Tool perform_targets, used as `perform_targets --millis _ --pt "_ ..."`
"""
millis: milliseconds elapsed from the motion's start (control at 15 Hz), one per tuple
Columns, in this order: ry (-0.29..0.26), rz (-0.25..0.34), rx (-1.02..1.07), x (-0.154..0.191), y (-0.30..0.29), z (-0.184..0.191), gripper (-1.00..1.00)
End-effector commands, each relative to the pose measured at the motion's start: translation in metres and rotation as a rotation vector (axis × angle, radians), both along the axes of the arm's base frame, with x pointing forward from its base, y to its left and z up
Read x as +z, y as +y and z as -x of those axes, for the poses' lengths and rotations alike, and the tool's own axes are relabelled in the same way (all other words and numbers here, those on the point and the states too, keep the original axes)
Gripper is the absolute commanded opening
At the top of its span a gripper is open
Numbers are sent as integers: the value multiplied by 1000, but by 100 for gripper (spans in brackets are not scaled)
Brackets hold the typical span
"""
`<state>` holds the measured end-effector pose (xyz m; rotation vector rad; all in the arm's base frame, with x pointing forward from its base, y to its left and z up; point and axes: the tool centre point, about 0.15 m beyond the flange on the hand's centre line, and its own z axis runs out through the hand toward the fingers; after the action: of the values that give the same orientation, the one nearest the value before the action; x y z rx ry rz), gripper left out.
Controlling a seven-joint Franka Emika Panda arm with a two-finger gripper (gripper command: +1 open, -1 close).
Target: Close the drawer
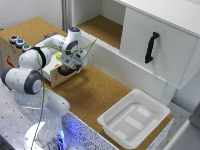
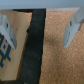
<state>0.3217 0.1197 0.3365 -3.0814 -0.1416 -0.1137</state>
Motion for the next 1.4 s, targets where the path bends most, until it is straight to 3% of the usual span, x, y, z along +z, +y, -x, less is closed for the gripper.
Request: perform_targets --millis 0,267,333,667,1000,1333 --pt "46 31 -70 -24 16 -25 100" --pt "47 -25 -102 -27 14 -32 100" --pt "46 -33 -99 -26 14 -33 -100" --pt "60 -92 -101 -30 6 -37 -100" --pt "42 -70 -71 -23 9 -39 -100" --pt "76 -72 -22 -39 28 -42 -100"
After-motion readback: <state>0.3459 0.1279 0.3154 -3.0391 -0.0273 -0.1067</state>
